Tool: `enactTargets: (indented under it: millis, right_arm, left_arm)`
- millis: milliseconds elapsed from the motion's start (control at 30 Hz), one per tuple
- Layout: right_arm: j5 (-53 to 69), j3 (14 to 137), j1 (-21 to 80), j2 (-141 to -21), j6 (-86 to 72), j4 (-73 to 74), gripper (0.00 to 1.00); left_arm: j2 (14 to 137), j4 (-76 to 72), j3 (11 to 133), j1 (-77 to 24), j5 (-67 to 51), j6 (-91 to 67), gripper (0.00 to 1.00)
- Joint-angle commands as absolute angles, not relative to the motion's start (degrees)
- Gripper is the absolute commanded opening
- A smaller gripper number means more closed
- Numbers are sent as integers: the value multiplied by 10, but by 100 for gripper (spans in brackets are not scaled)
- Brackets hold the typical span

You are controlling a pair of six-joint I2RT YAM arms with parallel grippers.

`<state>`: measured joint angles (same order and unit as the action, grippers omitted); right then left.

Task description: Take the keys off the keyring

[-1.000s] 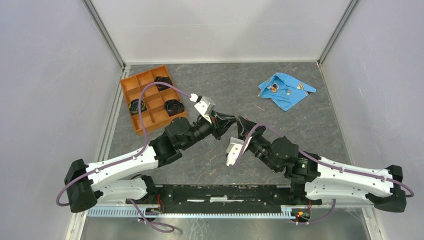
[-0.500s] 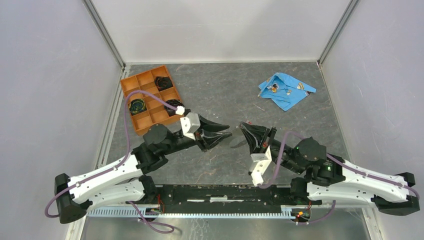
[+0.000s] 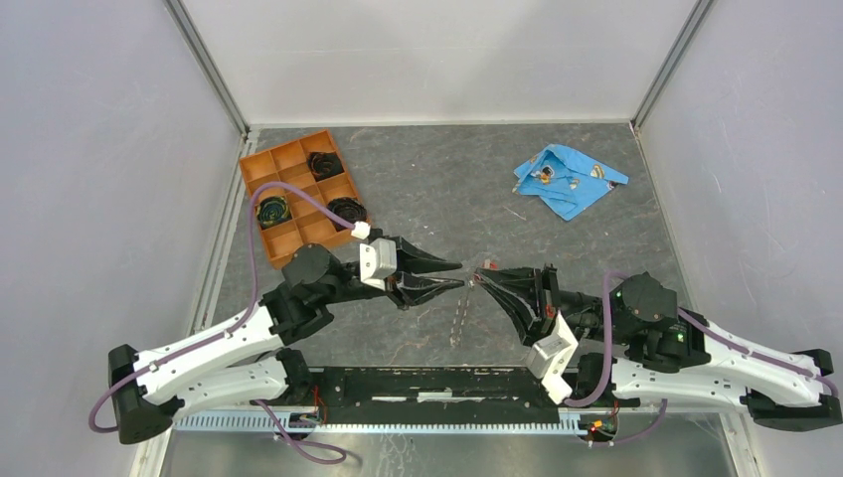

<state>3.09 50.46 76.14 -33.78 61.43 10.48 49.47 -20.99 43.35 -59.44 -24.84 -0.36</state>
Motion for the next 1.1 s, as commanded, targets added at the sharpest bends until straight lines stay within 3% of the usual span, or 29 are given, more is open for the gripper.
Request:
enactTargets:
  millis: [0, 1067]
  right_arm:
    - [70, 527, 765, -333, 619, 87, 1]
    - [86, 529, 765, -350, 616, 95, 1]
  left_arm:
    - [498, -243, 460, -592, -292, 6, 37]
    - [517, -243, 485, -593, -373, 2, 31]
